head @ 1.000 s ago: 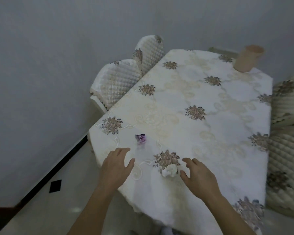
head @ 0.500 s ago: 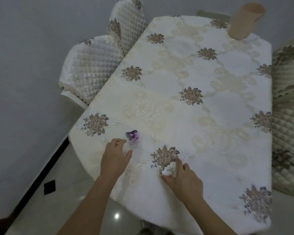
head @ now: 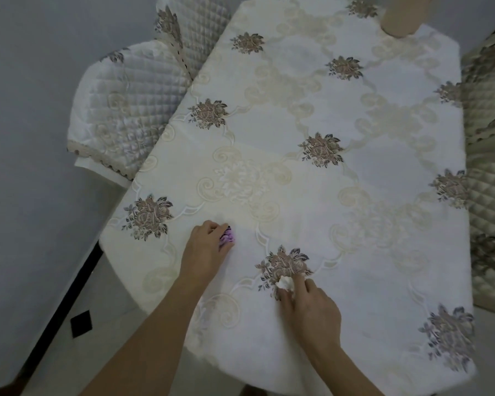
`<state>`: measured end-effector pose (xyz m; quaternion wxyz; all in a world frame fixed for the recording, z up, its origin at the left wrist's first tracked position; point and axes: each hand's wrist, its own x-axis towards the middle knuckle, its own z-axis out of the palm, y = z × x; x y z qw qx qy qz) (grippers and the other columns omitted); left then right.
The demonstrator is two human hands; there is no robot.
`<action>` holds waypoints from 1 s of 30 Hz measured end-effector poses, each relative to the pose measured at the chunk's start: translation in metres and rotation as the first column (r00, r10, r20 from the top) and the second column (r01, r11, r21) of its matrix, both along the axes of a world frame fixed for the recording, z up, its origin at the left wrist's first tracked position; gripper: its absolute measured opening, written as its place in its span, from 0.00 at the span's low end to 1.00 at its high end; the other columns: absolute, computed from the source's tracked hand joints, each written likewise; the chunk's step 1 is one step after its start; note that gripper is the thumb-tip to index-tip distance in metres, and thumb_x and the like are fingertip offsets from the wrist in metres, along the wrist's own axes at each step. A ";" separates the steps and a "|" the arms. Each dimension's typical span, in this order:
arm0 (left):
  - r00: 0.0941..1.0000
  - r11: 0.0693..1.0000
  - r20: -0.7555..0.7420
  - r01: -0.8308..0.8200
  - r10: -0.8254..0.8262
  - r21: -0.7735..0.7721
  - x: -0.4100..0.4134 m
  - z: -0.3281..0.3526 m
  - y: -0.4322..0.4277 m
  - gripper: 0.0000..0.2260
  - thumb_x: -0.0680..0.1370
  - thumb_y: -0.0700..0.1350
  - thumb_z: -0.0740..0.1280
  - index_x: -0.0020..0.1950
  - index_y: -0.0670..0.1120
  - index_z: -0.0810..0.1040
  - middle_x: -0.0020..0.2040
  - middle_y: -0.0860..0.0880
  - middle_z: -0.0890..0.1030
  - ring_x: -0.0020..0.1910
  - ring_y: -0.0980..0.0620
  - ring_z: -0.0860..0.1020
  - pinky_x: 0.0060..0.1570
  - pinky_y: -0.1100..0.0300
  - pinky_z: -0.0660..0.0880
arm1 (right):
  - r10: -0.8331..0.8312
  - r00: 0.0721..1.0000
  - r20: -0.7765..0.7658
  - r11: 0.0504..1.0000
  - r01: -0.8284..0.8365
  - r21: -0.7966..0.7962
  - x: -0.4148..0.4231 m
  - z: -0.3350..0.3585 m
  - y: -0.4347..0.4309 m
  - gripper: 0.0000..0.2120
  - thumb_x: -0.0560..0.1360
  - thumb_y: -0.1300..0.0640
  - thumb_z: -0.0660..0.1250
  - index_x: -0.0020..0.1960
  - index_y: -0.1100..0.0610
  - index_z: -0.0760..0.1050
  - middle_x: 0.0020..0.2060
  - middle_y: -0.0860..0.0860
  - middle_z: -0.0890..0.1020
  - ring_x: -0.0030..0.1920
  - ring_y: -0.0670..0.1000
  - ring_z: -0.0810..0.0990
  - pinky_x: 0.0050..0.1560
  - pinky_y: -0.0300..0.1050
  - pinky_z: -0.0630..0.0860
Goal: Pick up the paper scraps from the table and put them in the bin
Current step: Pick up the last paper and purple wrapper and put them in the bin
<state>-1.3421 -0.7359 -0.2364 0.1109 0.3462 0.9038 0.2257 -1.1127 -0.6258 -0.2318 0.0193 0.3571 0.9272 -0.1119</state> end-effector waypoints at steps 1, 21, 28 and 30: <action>1.000 1.000 0.018 -0.013 0.013 0.007 0.000 0.000 0.000 0.19 0.72 0.44 0.75 0.62 0.42 0.79 0.51 0.44 0.78 0.46 0.42 0.75 0.45 0.49 0.77 | -0.012 1.000 -0.004 1.000 0.012 -0.004 -0.002 0.000 0.000 0.14 0.76 0.42 0.59 0.49 0.53 0.74 0.34 0.50 0.77 0.29 0.55 0.77 0.26 0.45 0.69; 0.801 0.814 0.590 -0.407 0.099 0.415 0.058 0.098 0.030 0.04 0.78 0.42 0.69 0.44 0.47 0.81 0.36 0.49 0.82 0.31 0.53 0.78 0.36 0.62 0.75 | -0.253 0.910 -0.330 0.932 0.138 -0.334 -0.017 0.099 0.059 0.17 0.78 0.44 0.61 0.35 0.48 0.61 0.26 0.47 0.72 0.28 0.49 0.72 0.28 0.46 0.65; 0.884 0.783 0.462 -0.341 0.079 0.520 0.073 0.158 0.046 0.05 0.79 0.47 0.68 0.43 0.51 0.80 0.38 0.55 0.82 0.39 0.57 0.77 0.38 0.58 0.73 | -0.228 0.860 -0.457 0.951 0.095 -0.294 -0.012 0.156 0.081 0.20 0.78 0.44 0.62 0.34 0.50 0.59 0.25 0.48 0.69 0.25 0.50 0.67 0.27 0.46 0.62; 0.902 0.777 0.425 -0.320 0.074 0.542 0.075 0.174 0.049 0.05 0.79 0.47 0.68 0.43 0.50 0.80 0.37 0.54 0.81 0.38 0.58 0.77 0.39 0.59 0.73 | -0.232 0.844 -0.484 0.953 0.098 -0.286 -0.012 0.170 0.087 0.19 0.78 0.45 0.62 0.33 0.50 0.59 0.25 0.48 0.69 0.25 0.50 0.67 0.27 0.46 0.63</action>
